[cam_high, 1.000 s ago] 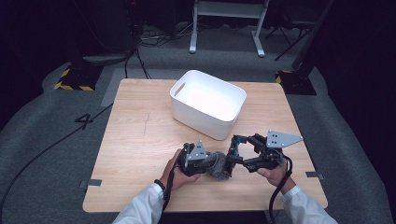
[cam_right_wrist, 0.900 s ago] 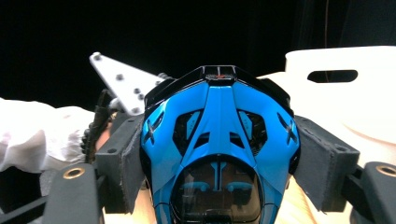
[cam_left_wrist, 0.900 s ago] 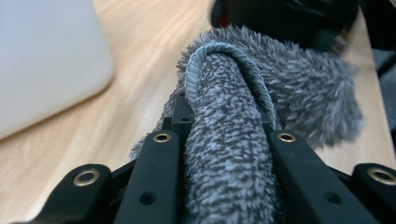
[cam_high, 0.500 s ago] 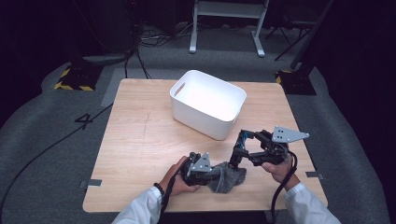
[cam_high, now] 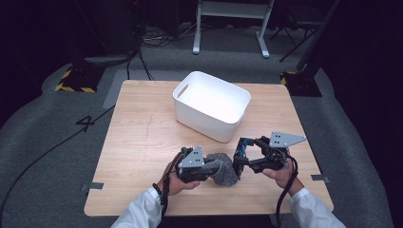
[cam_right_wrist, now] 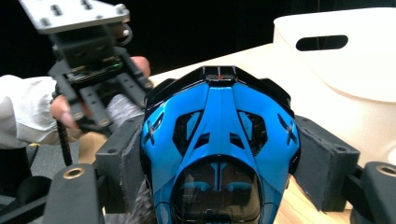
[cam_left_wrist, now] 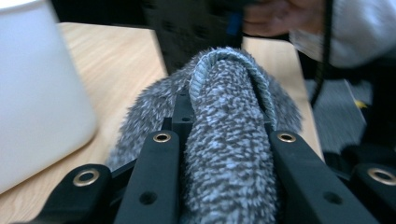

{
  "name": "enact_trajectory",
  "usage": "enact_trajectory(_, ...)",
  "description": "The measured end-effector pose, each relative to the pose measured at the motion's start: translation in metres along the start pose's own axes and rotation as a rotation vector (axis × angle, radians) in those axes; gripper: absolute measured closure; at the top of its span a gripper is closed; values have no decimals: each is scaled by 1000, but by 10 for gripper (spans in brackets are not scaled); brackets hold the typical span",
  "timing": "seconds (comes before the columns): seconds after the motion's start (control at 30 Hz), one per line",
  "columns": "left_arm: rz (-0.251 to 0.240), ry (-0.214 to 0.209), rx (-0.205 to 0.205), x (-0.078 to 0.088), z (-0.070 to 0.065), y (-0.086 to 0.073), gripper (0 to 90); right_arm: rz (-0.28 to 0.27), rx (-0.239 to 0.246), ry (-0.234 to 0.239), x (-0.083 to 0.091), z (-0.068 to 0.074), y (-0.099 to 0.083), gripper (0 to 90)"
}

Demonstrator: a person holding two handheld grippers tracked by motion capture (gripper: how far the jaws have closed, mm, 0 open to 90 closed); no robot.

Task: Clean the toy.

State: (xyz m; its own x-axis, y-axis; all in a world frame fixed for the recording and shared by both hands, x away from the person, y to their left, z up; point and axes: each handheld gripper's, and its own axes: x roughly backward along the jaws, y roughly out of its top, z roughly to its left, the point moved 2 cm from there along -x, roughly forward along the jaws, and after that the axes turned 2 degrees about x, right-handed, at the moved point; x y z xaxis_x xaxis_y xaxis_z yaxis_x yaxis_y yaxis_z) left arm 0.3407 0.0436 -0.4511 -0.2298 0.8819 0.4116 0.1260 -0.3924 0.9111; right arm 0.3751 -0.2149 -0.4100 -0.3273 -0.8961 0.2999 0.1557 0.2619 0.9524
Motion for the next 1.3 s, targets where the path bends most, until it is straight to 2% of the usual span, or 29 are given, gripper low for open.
enact_trajectory(0.03,13,-6,-8,2,-1,-2,738,0,1,-4,1,0,0,267)
enact_trajectory(0.07,30,6,-13,4,-1,-4,738,1,0,-8,2,-1,1,267)
enact_trajectory(0.13,47,33,3,12,4,-9,738,3,-10,-17,6,-3,0,267)
enact_trajectory(0.2,44,70,37,23,11,-15,737,20,-10,-36,10,-5,0,267)
enact_trajectory(0.3,48,130,84,42,22,-28,737,61,-16,-56,15,-11,-3,267)
enact_trajectory(0.37,69,171,104,51,26,-37,735,90,-29,-65,18,-15,-6,267)
enact_trajectory(0.5,102,255,146,65,36,-54,716,157,-39,-79,20,-19,-14,267)
enact_trajectory(0.6,125,306,182,71,44,-64,669,213,-43,-86,20,-21,-19,267)
enact_trajectory(0.7,140,328,210,77,48,-70,579,270,-46,-86,18,-23,-22,267)
enact_trajectory(0.77,137,336,235,78,50,-71,483,301,-44,-88,16,-24,-23,266)
enact_trajectory(0.9,155,362,257,76,52,-72,275,347,-38,-82,3,-24,-22,266)
enact_trajectory(0.97,173,361,259,74,52,-73,222,371,-26,-65,-5,-23,-20,266)
enact_trajectory(1.03,182,359,260,72,51,-75,192,393,-13,-52,-11,-22,-18,266)
enact_trajectory(1.13,203,356,261,70,53,-77,171,410,-21,-43,-19,-24,-18,266)
enact_trajectory(1.3,225,349,262,66,52,-79,171,477,-25,-28,-34,-26,-18,265)
